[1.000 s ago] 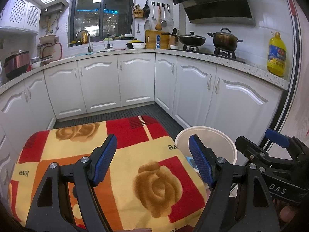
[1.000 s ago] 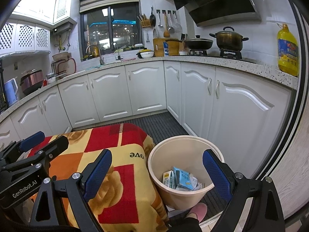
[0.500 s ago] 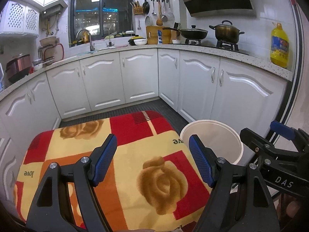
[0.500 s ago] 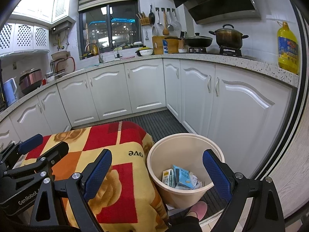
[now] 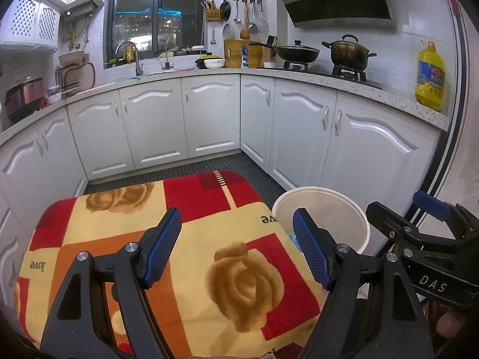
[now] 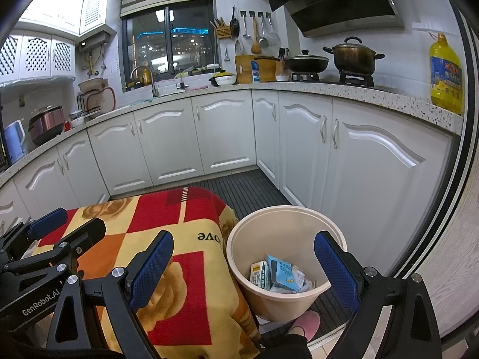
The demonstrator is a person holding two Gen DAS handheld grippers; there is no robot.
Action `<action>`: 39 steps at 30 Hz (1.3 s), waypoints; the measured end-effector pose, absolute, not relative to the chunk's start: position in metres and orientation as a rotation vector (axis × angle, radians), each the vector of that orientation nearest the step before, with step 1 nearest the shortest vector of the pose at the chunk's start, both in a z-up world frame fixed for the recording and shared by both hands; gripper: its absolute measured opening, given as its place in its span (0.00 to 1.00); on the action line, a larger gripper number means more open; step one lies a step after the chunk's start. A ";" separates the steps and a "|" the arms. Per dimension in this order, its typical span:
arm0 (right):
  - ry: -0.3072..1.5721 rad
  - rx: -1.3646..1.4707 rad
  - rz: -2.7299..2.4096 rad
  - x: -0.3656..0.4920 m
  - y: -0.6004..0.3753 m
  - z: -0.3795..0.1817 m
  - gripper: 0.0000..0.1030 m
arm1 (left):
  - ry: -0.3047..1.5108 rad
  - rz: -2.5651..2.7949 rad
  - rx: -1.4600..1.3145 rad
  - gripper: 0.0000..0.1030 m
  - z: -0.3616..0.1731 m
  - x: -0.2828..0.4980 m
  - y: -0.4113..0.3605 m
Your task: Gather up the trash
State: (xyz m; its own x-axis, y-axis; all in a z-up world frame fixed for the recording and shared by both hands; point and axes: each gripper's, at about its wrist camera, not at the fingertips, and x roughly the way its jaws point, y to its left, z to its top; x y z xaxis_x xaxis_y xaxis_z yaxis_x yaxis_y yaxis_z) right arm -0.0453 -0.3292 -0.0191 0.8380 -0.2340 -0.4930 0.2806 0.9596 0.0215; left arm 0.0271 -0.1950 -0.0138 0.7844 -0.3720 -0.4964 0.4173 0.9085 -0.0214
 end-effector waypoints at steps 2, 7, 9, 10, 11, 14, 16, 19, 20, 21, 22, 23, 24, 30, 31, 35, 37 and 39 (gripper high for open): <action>0.509 0.095 -0.273 -0.045 -0.329 -0.019 0.91 | 0.516 -0.426 0.091 0.74 -0.014 0.027 -0.195; 0.510 0.095 -0.274 -0.045 -0.330 -0.019 0.91 | 0.516 -0.425 0.090 0.74 -0.014 0.027 -0.195; 0.510 0.095 -0.274 -0.045 -0.331 -0.019 0.91 | 0.516 -0.425 0.090 0.74 -0.014 0.027 -0.195; 0.510 0.095 -0.274 -0.045 -0.331 -0.019 0.91 | 0.517 -0.426 0.090 0.74 -0.014 0.027 -0.195; 0.511 0.095 -0.274 -0.045 -0.331 -0.019 0.91 | 0.520 -0.427 0.088 0.74 -0.014 0.028 -0.195; 0.515 0.099 -0.277 -0.044 -0.334 -0.021 0.91 | 0.521 -0.425 0.085 0.74 -0.014 0.028 -0.196; 0.516 0.099 -0.279 -0.045 -0.336 -0.022 0.91 | 0.523 -0.427 0.080 0.74 -0.014 0.028 -0.196; 0.516 0.097 -0.281 -0.046 -0.337 -0.022 0.91 | 0.522 -0.428 0.079 0.74 -0.014 0.028 -0.197; 0.516 0.098 -0.281 -0.046 -0.337 -0.022 0.91 | 0.522 -0.429 0.079 0.74 -0.014 0.029 -0.197; 0.516 0.098 -0.280 -0.046 -0.337 -0.022 0.91 | 0.521 -0.428 0.079 0.74 -0.014 0.028 -0.197; 0.516 0.098 -0.280 -0.046 -0.337 -0.022 0.91 | 0.521 -0.427 0.079 0.74 -0.014 0.028 -0.198; 0.517 0.098 -0.281 -0.046 -0.337 -0.022 0.91 | 0.521 -0.427 0.079 0.74 -0.014 0.029 -0.198; 0.519 0.099 -0.280 -0.046 -0.338 -0.023 0.91 | 0.523 -0.428 0.078 0.74 -0.014 0.029 -0.197; 0.523 0.099 -0.281 -0.045 -0.339 -0.024 0.91 | 0.524 -0.428 0.078 0.74 -0.014 0.029 -0.199; 0.523 0.099 -0.281 -0.045 -0.339 -0.024 0.91 | 0.523 -0.428 0.079 0.74 -0.014 0.029 -0.199; 0.528 0.102 -0.283 -0.044 -0.340 -0.027 0.91 | 0.517 -0.429 0.084 0.74 -0.015 0.029 -0.200; 0.531 0.102 -0.285 -0.043 -0.342 -0.027 0.91 | 0.517 -0.430 0.087 0.74 -0.016 0.030 -0.202; 0.533 0.103 -0.286 -0.042 -0.343 -0.028 0.91 | 0.522 -0.432 0.085 0.74 -0.017 0.031 -0.203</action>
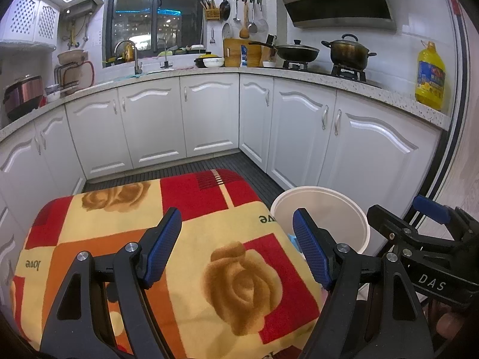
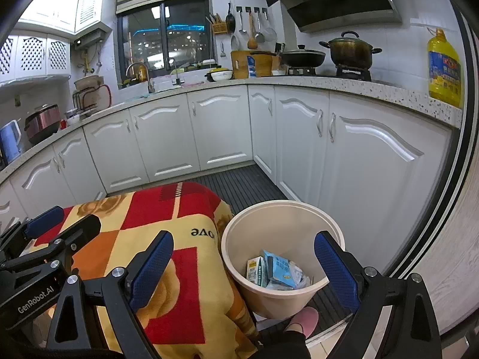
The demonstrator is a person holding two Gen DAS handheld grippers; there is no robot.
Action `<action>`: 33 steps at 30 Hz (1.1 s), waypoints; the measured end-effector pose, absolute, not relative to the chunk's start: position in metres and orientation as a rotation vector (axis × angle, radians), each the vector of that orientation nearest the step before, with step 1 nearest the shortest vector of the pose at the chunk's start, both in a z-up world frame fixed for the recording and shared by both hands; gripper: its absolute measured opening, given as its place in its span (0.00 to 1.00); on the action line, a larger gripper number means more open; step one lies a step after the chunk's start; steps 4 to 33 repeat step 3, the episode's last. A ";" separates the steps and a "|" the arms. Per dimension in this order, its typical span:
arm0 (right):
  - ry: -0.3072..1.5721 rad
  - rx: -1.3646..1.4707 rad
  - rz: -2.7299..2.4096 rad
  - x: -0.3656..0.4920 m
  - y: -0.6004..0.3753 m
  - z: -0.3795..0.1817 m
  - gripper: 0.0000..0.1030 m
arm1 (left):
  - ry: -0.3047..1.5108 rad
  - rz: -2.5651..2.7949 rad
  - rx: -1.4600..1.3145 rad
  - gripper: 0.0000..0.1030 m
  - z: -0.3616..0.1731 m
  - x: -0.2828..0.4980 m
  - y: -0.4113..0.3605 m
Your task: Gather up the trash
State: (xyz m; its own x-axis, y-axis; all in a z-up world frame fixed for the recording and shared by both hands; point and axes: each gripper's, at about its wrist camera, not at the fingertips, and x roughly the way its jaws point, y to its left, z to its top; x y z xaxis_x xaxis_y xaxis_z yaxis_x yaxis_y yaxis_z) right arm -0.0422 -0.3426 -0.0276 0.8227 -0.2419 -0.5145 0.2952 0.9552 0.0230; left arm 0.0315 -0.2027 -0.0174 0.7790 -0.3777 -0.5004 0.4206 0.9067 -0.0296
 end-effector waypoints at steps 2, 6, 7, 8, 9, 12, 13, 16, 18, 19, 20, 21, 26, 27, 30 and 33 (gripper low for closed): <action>0.536 0.105 -0.287 -0.041 -0.342 -0.028 0.91 | 0.525 -0.433 0.085 0.74 -0.019 0.032 -0.202; 0.538 0.106 -0.287 -0.041 -0.342 -0.029 0.91 | 0.528 -0.434 0.084 0.74 -0.020 0.033 -0.202; 0.538 0.106 -0.287 -0.041 -0.342 -0.029 0.91 | 0.528 -0.434 0.084 0.74 -0.020 0.033 -0.202; 0.538 0.106 -0.287 -0.041 -0.342 -0.029 0.91 | 0.528 -0.434 0.084 0.74 -0.020 0.033 -0.202; 0.538 0.106 -0.287 -0.041 -0.342 -0.029 0.91 | 0.528 -0.434 0.084 0.74 -0.020 0.033 -0.202; 0.538 0.106 -0.287 -0.041 -0.342 -0.029 0.91 | 0.528 -0.434 0.084 0.74 -0.020 0.033 -0.202; 0.538 0.106 -0.287 -0.041 -0.342 -0.029 0.91 | 0.528 -0.434 0.084 0.74 -0.020 0.033 -0.202; 0.538 0.106 -0.287 -0.041 -0.342 -0.029 0.91 | 0.528 -0.434 0.084 0.74 -0.020 0.033 -0.202; 0.538 0.106 -0.287 -0.041 -0.342 -0.029 0.91 | 0.528 -0.434 0.084 0.74 -0.020 0.033 -0.202; 0.538 0.106 -0.287 -0.041 -0.342 -0.029 0.91 | 0.528 -0.434 0.084 0.74 -0.020 0.033 -0.202; 0.538 0.106 -0.287 -0.041 -0.342 -0.029 0.91 | 0.528 -0.434 0.084 0.74 -0.020 0.033 -0.202; 0.538 0.106 -0.287 -0.041 -0.342 -0.029 0.91 | 0.528 -0.434 0.084 0.74 -0.020 0.033 -0.202; 0.538 0.106 -0.287 -0.041 -0.342 -0.029 0.91 | 0.528 -0.434 0.084 0.74 -0.020 0.033 -0.202; 0.538 0.106 -0.287 -0.041 -0.342 -0.029 0.91 | 0.528 -0.434 0.084 0.74 -0.020 0.033 -0.202; 0.538 0.106 -0.287 -0.041 -0.342 -0.029 0.91 | 0.528 -0.434 0.084 0.74 -0.020 0.033 -0.202; 0.538 0.106 -0.287 -0.041 -0.342 -0.029 0.91 | 0.528 -0.434 0.084 0.74 -0.020 0.033 -0.202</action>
